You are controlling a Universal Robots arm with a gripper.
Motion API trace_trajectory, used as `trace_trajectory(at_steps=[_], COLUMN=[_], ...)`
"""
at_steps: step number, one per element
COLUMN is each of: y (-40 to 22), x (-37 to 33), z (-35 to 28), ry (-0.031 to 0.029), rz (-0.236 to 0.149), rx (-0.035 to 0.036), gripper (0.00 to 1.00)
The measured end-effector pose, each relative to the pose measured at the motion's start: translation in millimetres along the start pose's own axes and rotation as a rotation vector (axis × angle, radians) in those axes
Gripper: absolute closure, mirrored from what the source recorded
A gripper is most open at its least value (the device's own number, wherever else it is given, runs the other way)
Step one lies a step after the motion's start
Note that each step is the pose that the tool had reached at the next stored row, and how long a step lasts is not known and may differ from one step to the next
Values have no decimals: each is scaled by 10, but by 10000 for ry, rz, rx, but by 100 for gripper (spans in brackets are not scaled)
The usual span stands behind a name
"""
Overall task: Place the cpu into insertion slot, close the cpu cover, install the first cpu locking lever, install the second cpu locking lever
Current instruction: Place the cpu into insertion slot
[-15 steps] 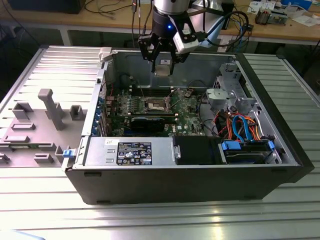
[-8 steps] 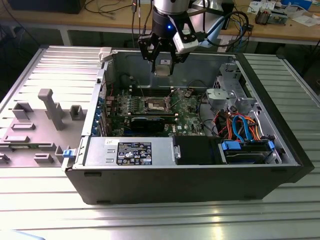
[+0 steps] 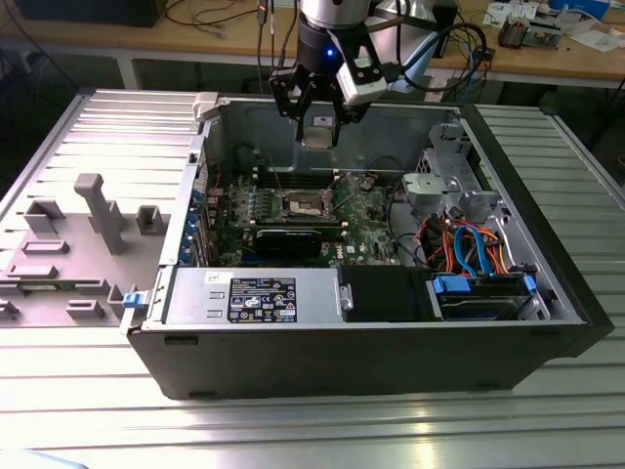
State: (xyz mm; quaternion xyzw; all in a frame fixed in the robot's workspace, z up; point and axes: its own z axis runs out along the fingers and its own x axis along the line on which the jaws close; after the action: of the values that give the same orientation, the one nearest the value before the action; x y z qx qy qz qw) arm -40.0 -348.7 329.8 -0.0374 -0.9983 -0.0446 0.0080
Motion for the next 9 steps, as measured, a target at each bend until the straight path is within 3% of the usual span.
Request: trace_trajectory(at_steps=[9], y=[0], x=[0], z=[4], ry=[-31], rz=[335], rx=[1], gripper=[45])
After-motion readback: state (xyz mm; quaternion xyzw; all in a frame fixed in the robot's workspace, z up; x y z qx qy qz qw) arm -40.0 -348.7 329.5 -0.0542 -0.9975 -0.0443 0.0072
